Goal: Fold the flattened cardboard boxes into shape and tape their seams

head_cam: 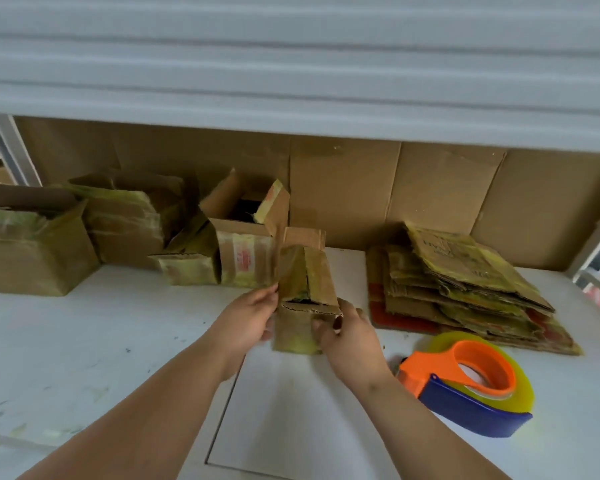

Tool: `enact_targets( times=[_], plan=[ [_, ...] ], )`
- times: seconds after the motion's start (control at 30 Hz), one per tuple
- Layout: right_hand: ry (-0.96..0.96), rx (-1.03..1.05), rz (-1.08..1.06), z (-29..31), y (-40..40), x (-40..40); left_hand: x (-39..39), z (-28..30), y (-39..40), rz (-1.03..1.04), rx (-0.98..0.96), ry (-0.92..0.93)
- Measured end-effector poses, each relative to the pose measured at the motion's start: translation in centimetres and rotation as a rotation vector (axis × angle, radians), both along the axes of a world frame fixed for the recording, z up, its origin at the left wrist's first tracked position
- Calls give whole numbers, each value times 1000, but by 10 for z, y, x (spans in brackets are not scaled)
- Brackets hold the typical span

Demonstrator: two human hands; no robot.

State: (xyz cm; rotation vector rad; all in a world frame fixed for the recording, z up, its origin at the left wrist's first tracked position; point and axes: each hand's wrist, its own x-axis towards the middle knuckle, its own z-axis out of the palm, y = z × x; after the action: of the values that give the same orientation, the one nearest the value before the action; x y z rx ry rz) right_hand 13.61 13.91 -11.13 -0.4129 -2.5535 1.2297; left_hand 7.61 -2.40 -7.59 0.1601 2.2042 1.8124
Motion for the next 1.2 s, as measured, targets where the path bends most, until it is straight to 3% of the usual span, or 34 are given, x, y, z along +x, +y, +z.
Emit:
enact_targets(
  times=[0.47,0.57,0.7,0.77,0.87,1.0,1.2],
  plan=[
    [-234,-292,32,30,-5,-94,-89,3,14,-222,-52,10],
    [-314,-206,64,34,-7,-101,-95,4,19,-182,46,-56],
    [-268,-284,99,37,-5,-96,-93,5,21,-162,258,-114],
    [-263,-158,124,41,-3,-87,-90,5,21,-108,267,-114],
    [-213,16,117,48,6,-72,-80,3,24,-52,133,-70],
    [-135,133,64,55,40,-43,-51,3,40,-115,-3,10],
    [-177,320,-75,50,109,11,-10,-1,82,-217,-83,24]
  ],
)
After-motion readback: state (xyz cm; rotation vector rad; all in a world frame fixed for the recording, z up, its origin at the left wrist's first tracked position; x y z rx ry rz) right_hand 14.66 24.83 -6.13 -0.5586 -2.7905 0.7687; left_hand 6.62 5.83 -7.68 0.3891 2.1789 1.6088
